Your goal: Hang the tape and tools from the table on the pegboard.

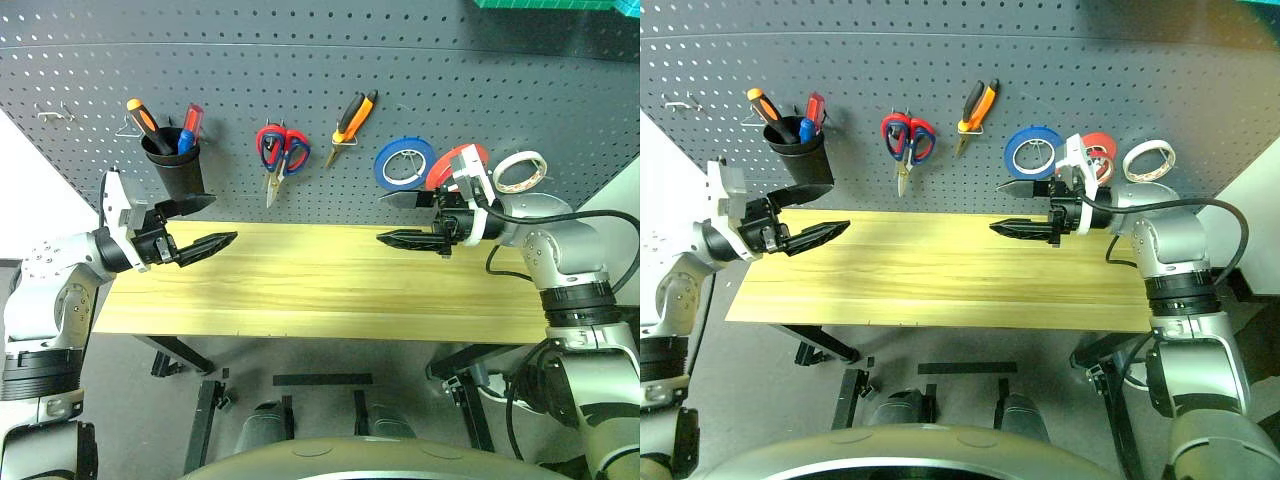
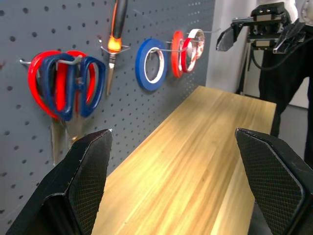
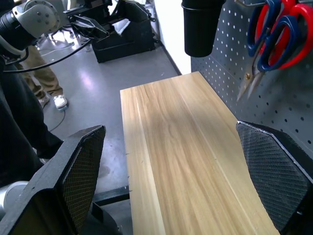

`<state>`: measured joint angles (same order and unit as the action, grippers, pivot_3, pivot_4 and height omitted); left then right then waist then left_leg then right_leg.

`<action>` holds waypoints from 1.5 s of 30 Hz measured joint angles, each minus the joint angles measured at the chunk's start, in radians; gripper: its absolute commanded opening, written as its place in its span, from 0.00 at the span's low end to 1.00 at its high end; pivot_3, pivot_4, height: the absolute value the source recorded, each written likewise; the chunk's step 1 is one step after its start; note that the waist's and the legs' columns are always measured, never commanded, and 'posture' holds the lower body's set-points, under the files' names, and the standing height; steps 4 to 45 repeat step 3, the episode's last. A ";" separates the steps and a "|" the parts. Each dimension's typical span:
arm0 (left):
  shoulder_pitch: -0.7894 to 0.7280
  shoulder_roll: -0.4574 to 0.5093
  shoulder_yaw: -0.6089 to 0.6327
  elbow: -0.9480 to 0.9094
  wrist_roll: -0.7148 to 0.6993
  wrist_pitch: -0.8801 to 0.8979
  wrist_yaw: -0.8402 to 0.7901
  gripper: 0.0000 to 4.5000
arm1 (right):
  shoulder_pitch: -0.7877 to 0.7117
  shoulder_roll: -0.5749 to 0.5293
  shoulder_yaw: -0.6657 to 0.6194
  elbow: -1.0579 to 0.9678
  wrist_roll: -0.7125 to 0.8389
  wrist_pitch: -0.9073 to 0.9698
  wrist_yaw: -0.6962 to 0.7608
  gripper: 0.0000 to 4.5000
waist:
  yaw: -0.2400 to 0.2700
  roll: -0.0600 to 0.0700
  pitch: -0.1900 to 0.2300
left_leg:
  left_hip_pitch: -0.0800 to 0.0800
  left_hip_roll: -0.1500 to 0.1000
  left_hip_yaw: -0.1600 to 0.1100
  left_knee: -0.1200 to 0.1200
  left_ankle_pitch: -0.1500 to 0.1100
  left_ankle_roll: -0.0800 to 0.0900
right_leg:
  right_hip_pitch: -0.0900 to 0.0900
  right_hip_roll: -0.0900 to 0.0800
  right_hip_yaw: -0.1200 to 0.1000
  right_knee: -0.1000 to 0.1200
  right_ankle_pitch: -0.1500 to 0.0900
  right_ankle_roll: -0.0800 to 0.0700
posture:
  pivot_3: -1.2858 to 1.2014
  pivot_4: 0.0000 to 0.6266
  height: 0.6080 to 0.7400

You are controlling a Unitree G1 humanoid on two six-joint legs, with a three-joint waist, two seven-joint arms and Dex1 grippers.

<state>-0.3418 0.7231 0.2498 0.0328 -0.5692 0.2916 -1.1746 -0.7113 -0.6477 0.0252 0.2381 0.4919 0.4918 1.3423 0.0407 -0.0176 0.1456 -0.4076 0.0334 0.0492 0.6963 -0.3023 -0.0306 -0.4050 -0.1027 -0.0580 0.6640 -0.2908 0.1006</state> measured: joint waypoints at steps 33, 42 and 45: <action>0.000 -0.004 0.001 0.005 0.002 -0.005 0.001 0.93 | -0.005 0.000 0.000 0.011 -0.007 -0.009 0.001 1.00 | 0.000 0.000 -0.001 | 0.000 0.000 0.000 0.000 0.000 0.000 | 0.000 0.000 0.000 0.000 0.000 0.000 | 0.57 0.08 0.94; 0.000 -0.004 0.001 0.005 0.002 -0.005 0.001 0.93 | -0.005 0.000 0.000 0.011 -0.007 -0.009 0.001 1.00 | 0.000 0.000 -0.001 | 0.000 0.000 0.000 0.000 0.000 0.000 | 0.000 0.000 0.000 0.000 0.000 0.000 | 0.57 0.08 0.94; 0.000 -0.004 0.001 0.005 0.002 -0.005 0.001 0.93 | -0.005 0.000 0.000 0.011 -0.007 -0.009 0.001 1.00 | 0.000 0.000 -0.001 | 0.000 0.000 0.000 0.000 0.000 0.000 | 0.000 0.000 0.000 0.000 0.000 0.000 | 0.57 0.08 0.94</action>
